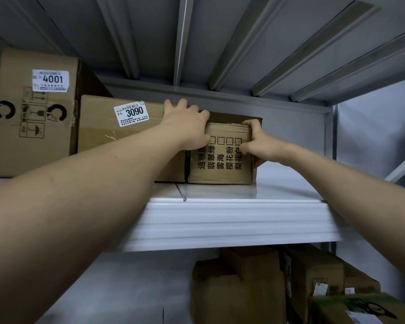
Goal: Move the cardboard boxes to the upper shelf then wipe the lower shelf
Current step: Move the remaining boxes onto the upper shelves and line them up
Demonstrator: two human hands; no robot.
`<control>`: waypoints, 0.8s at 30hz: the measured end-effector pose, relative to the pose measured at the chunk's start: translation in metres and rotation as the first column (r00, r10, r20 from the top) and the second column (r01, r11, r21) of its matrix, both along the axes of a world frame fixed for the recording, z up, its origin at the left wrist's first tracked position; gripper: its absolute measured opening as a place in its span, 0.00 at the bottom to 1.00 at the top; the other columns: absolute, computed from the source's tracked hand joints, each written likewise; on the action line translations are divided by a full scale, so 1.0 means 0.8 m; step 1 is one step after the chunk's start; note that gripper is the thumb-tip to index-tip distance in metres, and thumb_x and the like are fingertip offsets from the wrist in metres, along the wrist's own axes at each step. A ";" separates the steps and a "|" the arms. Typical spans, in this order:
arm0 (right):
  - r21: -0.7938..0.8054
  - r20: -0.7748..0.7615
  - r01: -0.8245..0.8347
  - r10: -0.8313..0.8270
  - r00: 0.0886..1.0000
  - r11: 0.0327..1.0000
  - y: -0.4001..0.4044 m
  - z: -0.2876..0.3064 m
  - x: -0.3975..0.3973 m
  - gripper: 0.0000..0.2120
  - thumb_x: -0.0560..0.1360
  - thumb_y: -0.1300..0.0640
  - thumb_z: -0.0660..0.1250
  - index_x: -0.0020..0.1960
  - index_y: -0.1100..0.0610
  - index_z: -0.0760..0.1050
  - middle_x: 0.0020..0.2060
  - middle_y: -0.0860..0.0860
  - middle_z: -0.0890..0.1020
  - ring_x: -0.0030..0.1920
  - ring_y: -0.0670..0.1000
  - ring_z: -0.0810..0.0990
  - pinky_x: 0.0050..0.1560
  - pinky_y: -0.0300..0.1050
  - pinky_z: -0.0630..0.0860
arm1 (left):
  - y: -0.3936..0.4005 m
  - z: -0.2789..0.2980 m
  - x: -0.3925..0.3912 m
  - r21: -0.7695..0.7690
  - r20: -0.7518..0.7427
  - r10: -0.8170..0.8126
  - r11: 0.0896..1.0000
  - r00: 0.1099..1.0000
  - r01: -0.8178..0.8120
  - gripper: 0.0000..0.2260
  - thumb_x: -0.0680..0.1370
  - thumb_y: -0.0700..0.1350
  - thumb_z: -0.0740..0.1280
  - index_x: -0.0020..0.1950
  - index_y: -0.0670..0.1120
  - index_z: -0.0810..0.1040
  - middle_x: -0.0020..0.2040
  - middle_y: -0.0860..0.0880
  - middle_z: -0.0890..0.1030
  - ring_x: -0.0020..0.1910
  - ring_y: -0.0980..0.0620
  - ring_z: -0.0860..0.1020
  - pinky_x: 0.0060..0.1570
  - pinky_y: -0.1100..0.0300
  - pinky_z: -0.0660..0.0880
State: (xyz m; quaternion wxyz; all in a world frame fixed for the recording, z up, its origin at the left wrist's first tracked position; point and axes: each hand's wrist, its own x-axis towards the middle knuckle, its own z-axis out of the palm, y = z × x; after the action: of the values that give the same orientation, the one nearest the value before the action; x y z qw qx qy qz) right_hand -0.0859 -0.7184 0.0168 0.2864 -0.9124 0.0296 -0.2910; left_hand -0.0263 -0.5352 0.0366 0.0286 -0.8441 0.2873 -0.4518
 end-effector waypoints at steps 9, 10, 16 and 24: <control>-0.020 -0.049 -0.028 0.027 0.998 0.999 -0.001 -0.005 0.003 0.42 0.78 0.65 0.60 0.77 0.46 0.34 0.62 0.55 0.70 0.59 0.59 0.76 0.53 0.58 0.80 | 0.002 -0.002 0.008 0.018 -0.005 -0.023 1.000 1.000 0.023 0.28 0.75 0.58 0.61 0.72 0.50 0.62 0.71 0.43 0.67 0.74 0.41 0.55 0.72 0.36 0.47; -0.023 -0.049 -0.026 0.025 0.998 0.999 0.000 -0.007 0.003 0.42 0.78 0.64 0.60 0.76 0.46 0.33 0.63 0.55 0.70 0.59 0.59 0.76 0.53 0.58 0.80 | 0.004 -0.003 0.009 0.023 -0.002 -0.027 0.999 1.000 0.027 0.28 0.75 0.59 0.61 0.72 0.51 0.62 0.71 0.43 0.67 0.75 0.41 0.54 0.72 0.37 0.46; -0.132 -0.010 0.083 -0.085 0.996 0.988 0.007 -0.013 0.001 0.42 0.79 0.61 0.61 0.76 0.45 0.31 0.64 0.56 0.71 0.55 0.60 0.78 0.45 0.57 0.82 | 0.005 -0.007 0.009 0.034 0.004 -0.014 0.999 1.000 0.014 0.26 0.76 0.59 0.61 0.71 0.50 0.64 0.70 0.44 0.70 0.76 0.43 0.52 0.71 0.36 0.43; -0.292 0.180 0.356 -0.315 0.932 0.887 0.007 -0.014 -0.025 0.35 0.77 0.49 0.60 0.77 0.48 0.45 0.63 0.56 0.74 0.55 0.59 0.77 0.51 0.52 0.75 | 0.013 -0.017 -0.025 -0.004 0.304 -0.076 0.997 0.950 0.081 0.25 0.76 0.50 0.63 0.71 0.46 0.64 0.72 0.42 0.63 0.75 0.43 0.55 0.73 0.41 0.43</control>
State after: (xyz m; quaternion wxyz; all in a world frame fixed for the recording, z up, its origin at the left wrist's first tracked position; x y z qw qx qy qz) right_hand -0.1058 -0.7128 0.0055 0.0812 -0.9072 0.1213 -0.3946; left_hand -0.0461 -0.5252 0.0230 0.0473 -0.7528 0.3090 -0.5793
